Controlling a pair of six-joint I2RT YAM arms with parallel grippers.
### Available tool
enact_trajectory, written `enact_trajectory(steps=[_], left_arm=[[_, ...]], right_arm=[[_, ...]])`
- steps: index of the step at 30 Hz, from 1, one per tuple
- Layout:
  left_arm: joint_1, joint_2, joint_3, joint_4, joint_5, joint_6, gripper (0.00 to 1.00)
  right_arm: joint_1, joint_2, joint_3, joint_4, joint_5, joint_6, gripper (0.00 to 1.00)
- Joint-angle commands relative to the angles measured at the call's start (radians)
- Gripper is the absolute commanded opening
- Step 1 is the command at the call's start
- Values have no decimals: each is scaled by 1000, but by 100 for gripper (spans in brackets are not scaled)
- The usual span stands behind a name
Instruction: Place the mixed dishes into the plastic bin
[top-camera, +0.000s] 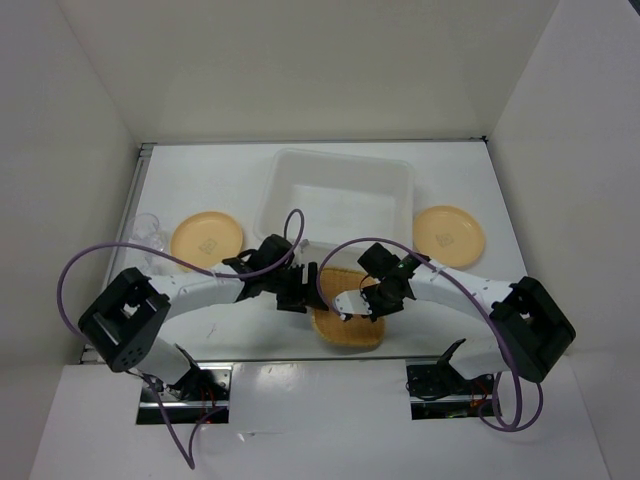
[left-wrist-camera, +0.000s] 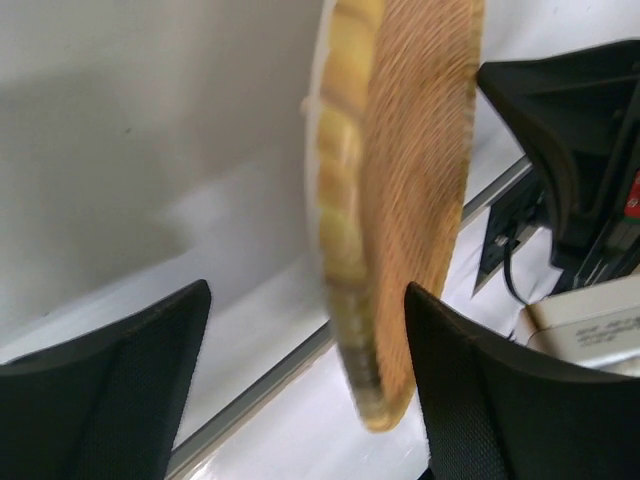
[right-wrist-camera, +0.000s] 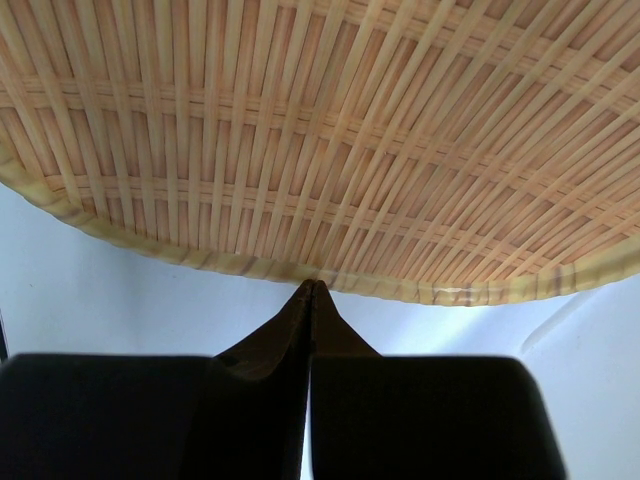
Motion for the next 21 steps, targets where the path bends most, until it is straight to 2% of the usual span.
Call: enact_trajectory(steps=[1, 4, 5, 7, 8, 12, 13, 14, 16, 21], left_arm=[[-12, 31, 46, 46, 38, 1, 78], [-12, 49, 46, 58, 49, 1, 66], [-12, 49, 46, 58, 49, 1, 57], [-12, 49, 46, 58, 58, 1, 47], [-12, 59, 55, 58, 58, 1, 36], [-12, 59, 55, 58, 58, 1, 17], [-22, 59, 64, 48, 58, 1, 9], [-22, 59, 65, 36, 58, 1, 5], [-22, 43, 65, 22, 58, 1, 0], [-31, -41, 75, -36, 28, -8, 0]], right_arm=[[-2, 17, -19, 6, -11, 1, 0], [-2, 17, -19, 6, -11, 1, 0], [-2, 17, -19, 6, -11, 1, 0], [-2, 17, -19, 15, -11, 10, 0], [-2, 17, -19, 15, -11, 10, 0], [-2, 17, -19, 15, -11, 19, 0], [-2, 8, -19, 15, -11, 19, 0], [-2, -1, -8, 5, -11, 19, 0], [-22, -15, 30, -43, -52, 31, 0], [-157, -165, 165, -123, -209, 99, 0]])
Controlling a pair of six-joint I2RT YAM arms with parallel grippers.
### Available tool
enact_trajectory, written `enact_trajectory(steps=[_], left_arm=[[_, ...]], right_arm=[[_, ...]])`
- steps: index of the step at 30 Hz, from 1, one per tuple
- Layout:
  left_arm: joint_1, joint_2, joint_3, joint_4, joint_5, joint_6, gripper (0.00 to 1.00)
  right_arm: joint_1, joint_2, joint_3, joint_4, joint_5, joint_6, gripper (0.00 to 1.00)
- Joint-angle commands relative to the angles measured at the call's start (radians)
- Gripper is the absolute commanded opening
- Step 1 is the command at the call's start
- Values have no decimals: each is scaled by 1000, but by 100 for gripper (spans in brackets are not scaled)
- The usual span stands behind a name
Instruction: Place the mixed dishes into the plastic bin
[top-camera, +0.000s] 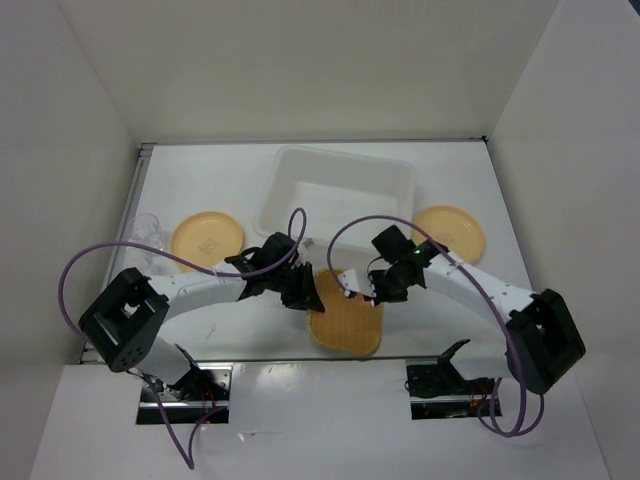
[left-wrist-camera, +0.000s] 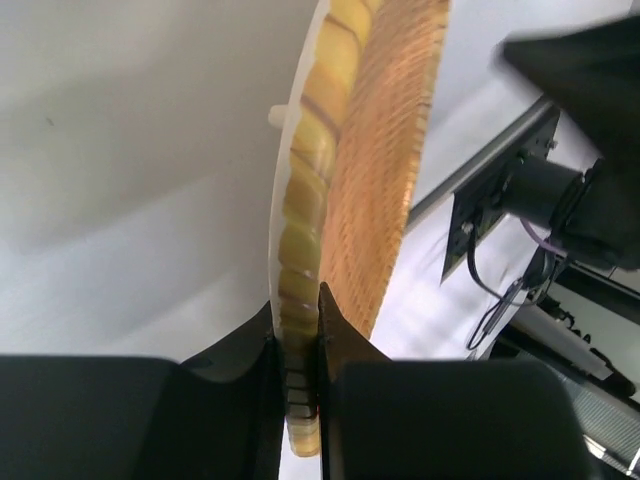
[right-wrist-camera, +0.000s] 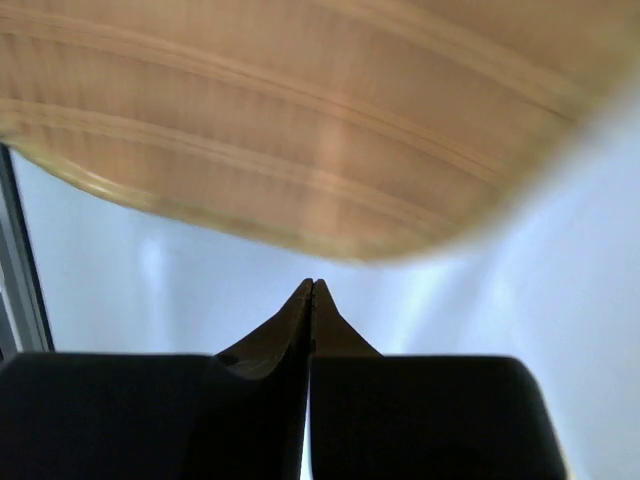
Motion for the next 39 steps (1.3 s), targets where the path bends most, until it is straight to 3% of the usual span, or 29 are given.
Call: enact_trajectory(steps=[1, 7, 10, 11, 12, 14, 15, 18, 24, 29, 34, 39], left_arm=[[-12, -103, 24, -45, -22, 41, 0], [-12, -169, 91, -151, -22, 57, 0], [-12, -169, 192, -214, -12, 101, 0], [-12, -169, 226, -223, -12, 101, 0], [-3, -169, 296, -241, -12, 112, 0], [19, -135, 376, -252, 0, 112, 0], [28, -123, 415, -252, 1, 112, 0], [76, -45, 589, -252, 46, 123, 0], [135, 185, 1027, -416, 111, 198, 0], [200, 317, 1130, -476, 102, 251, 0], [241, 511, 1212, -511, 97, 319, 0], [275, 665, 1425, -580, 71, 351, 0]], right_arm=[[-91, -154, 131, -41, -134, 79, 0], [-165, -458, 80, 98, -78, 304, 0], [-165, -668, -44, 285, 153, 560, 4], [-165, -735, -77, 337, 318, 682, 10], [-165, -872, -137, 414, 393, 723, 29], [-165, -999, -193, 450, 509, 748, 54], [-165, -1051, -193, 450, 519, 748, 78], [-197, -1136, -190, 425, 562, 748, 98], [-211, -1110, -185, 445, 728, 822, 98], [-220, -1119, -222, 493, 832, 822, 98], [-170, -1098, -222, 502, 832, 822, 98], [-119, -1087, -231, 502, 832, 822, 98]])
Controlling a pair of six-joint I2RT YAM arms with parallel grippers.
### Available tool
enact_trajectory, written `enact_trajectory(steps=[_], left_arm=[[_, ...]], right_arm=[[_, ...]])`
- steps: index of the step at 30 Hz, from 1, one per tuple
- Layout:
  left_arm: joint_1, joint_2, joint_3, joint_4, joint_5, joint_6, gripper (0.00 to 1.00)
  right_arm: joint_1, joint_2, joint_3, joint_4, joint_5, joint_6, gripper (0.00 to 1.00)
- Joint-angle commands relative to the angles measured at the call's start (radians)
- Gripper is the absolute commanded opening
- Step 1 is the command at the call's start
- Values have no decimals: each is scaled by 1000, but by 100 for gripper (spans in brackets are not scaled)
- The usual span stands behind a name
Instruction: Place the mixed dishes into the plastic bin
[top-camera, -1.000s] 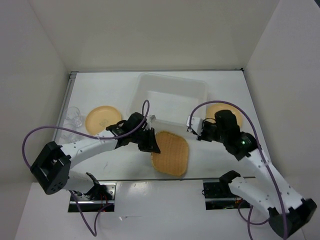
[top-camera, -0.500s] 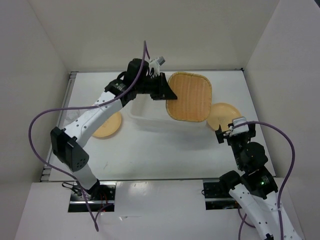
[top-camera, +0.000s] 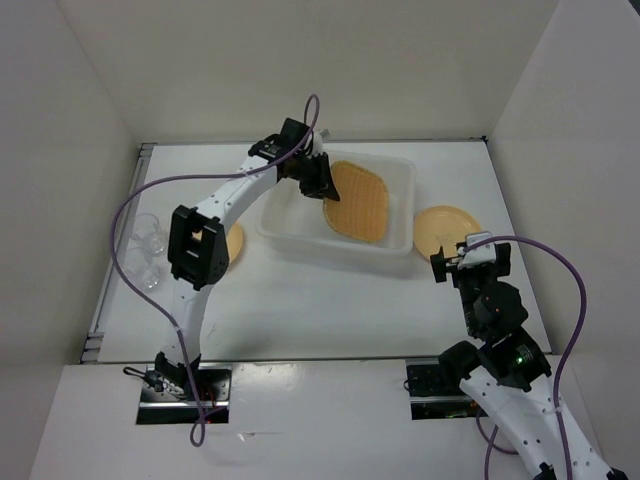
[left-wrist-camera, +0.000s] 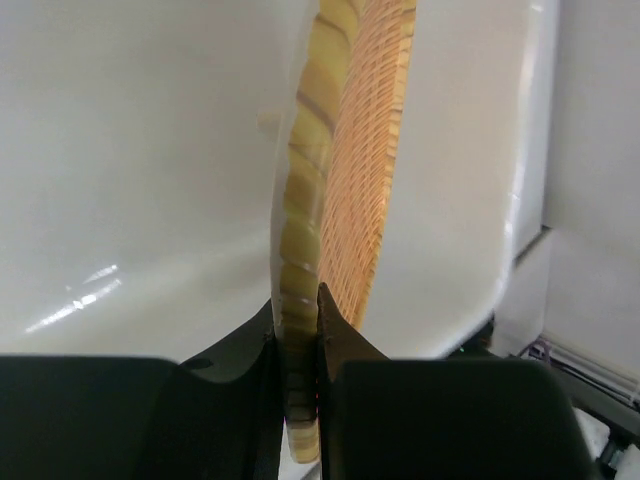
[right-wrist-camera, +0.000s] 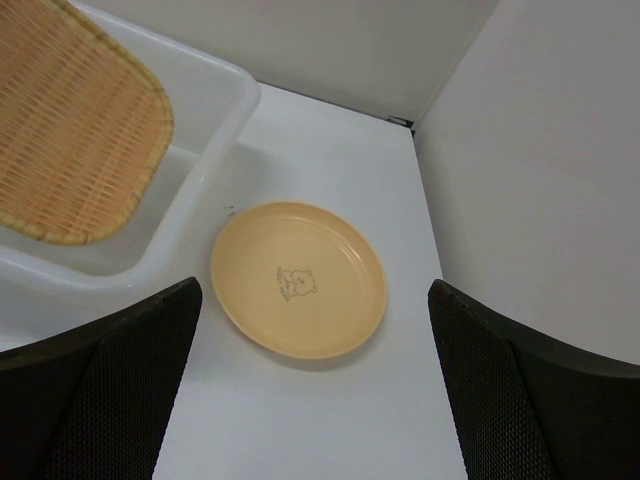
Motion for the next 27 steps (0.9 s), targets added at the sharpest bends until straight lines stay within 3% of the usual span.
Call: enact_trajectory(steps=[1, 4, 18, 27], left_arm=[[26, 81, 185, -33, 37, 49, 0], [52, 169, 279, -78, 58, 82, 0], [63, 296, 329, -21, 186, 16, 0], [44, 455, 563, -131, 216, 13, 0]], right_arm=[[23, 10, -9, 64, 31, 21, 98], [23, 10, -9, 64, 31, 21, 98], [23, 19, -9, 55, 21, 10, 98], [33, 19, -9, 55, 21, 10, 98]])
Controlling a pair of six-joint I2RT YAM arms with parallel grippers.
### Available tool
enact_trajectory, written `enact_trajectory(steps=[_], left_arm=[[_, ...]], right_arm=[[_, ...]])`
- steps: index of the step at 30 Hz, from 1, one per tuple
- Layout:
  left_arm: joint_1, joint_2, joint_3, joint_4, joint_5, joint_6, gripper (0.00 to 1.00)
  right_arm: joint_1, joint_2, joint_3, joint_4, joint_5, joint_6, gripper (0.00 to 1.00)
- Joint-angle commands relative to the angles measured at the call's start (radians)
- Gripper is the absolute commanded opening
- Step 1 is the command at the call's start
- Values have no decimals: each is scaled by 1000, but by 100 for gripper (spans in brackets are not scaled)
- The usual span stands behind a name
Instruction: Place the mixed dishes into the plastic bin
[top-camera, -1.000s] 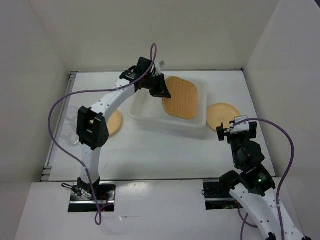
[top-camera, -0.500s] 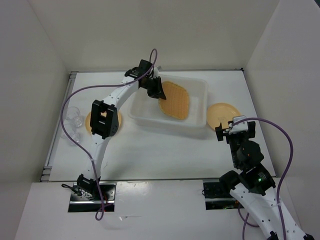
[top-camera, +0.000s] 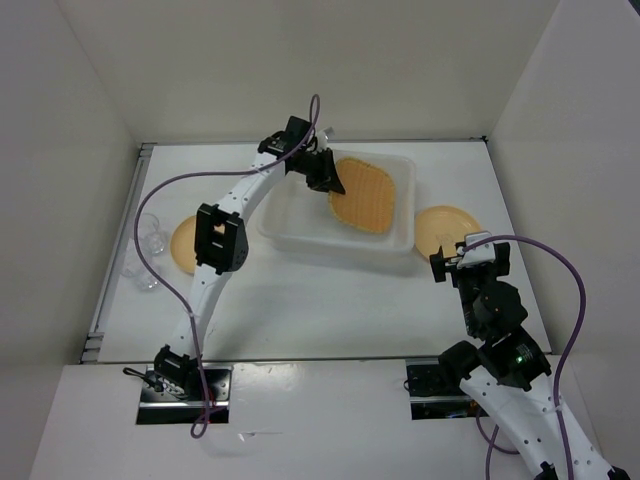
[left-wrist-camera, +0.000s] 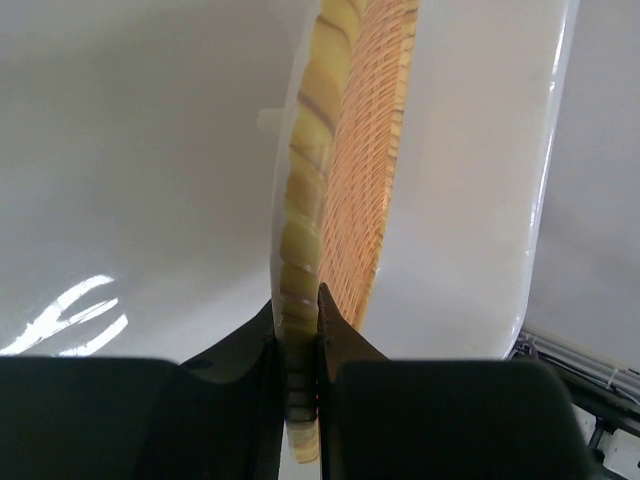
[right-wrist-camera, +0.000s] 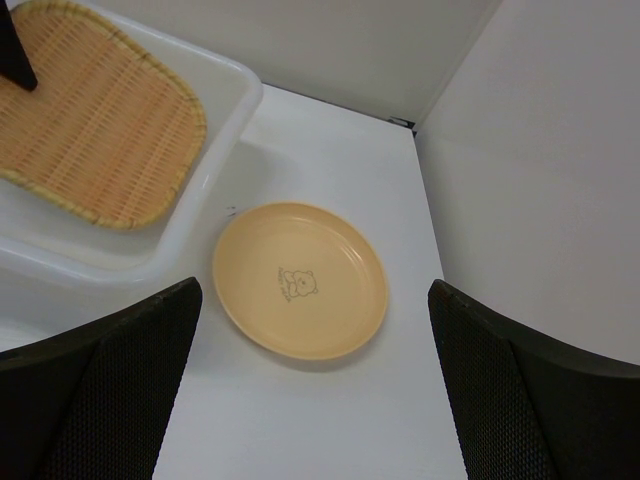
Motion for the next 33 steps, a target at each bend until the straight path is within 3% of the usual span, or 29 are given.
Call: enact_trajectory(steps=[1, 7, 10, 12, 14, 15, 21, 22, 26, 33], left_arm=[[-13, 62, 103, -28, 75, -10, 0], [-22, 126, 208, -73, 75, -9, 2], [-22, 226, 390, -155, 75, -9, 6], [-22, 309, 616, -257, 75, -35, 22], [-22, 326, 596, -254, 123, -46, 31], [-22, 326, 619, -254, 123, -46, 40], [-31, 277, 619, -281, 42, -13, 70], [-31, 263, 619, -291, 5, -12, 81], [-31, 170, 619, -330, -122, 29, 100], [-22, -91, 619, -493, -592, 50, 100]], right_arm=[[11, 12, -8, 51, 13, 11, 98], [11, 12, -8, 51, 13, 11, 98], [11, 12, -8, 51, 13, 11, 98], [11, 12, -8, 51, 4, 11, 98], [11, 12, -8, 51, 4, 11, 98], [11, 21, -8, 51, 4, 11, 98], [11, 21, -8, 51, 4, 11, 98], [11, 21, -8, 51, 4, 11, 98], [11, 21, -8, 51, 4, 11, 98], [11, 31, -8, 42, 4, 11, 98]])
